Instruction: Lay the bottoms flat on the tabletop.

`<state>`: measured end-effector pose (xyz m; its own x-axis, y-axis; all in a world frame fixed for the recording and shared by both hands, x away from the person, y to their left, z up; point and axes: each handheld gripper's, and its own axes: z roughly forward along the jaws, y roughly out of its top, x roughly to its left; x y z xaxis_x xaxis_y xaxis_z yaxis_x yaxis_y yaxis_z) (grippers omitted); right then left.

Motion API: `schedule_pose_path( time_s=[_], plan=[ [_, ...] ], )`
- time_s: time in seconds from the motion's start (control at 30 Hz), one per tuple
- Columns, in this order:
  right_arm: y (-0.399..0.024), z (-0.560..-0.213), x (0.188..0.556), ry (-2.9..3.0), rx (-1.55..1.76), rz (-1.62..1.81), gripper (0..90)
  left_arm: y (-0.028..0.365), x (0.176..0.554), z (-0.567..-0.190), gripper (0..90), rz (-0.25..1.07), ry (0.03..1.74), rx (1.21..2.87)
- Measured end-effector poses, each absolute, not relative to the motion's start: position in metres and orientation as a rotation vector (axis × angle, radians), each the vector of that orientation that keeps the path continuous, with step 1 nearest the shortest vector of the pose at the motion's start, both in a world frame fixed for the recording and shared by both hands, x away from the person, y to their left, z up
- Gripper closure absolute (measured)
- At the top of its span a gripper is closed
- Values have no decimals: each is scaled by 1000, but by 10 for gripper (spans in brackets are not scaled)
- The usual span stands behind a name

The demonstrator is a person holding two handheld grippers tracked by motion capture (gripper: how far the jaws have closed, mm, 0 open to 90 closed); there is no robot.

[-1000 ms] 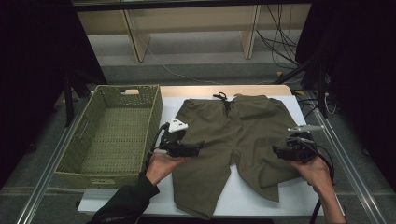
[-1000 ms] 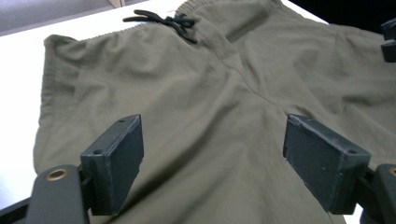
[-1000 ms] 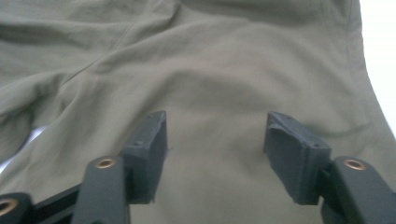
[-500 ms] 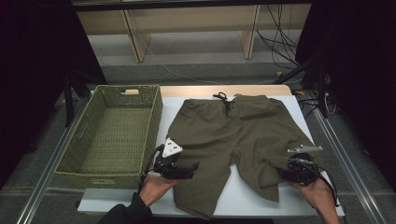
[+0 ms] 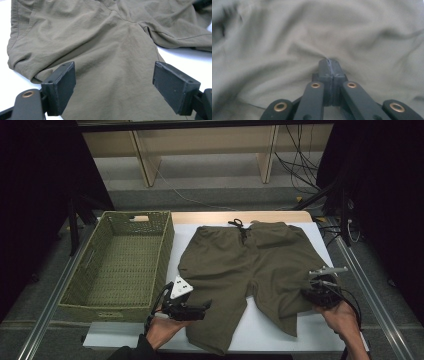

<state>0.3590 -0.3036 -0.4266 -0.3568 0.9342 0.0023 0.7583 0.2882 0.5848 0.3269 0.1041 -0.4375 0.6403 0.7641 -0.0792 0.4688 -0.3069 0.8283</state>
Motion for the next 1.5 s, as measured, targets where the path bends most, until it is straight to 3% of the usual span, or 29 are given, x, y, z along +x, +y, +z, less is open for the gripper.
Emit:
schedule_pose_path(
  time_s=[0.17,0.53,0.57,0.67,0.73,0.83,0.97,1.2,1.33,1.5],
  plan=[
    [-288,-423,392,2221,1481,714,900,105,328,-437,184,417,968,1968],
    [-266,-464,438,2322,1467,532,899,107,326,-438,184,416,967,1962],
    [-267,-462,437,2314,1470,538,867,107,326,-438,184,416,966,1963],
    [-271,-448,427,2274,1458,634,633,107,326,-437,184,417,969,1957],
    [-277,-435,414,2235,1450,718,560,108,326,-437,184,419,963,1956],
    [-287,-416,390,2179,1449,817,529,108,326,-436,184,421,963,1956],
    [-297,-407,360,2153,1477,874,531,109,325,-435,184,423,961,1954],
    [-293,-425,325,2227,1518,832,527,107,326,-436,184,423,962,1959],
    [-291,-432,316,2272,1529,801,571,107,326,-437,184,423,964,1960],
    [-287,-445,309,2353,1529,746,717,106,326,-437,184,421,965,1960]
  ],
)
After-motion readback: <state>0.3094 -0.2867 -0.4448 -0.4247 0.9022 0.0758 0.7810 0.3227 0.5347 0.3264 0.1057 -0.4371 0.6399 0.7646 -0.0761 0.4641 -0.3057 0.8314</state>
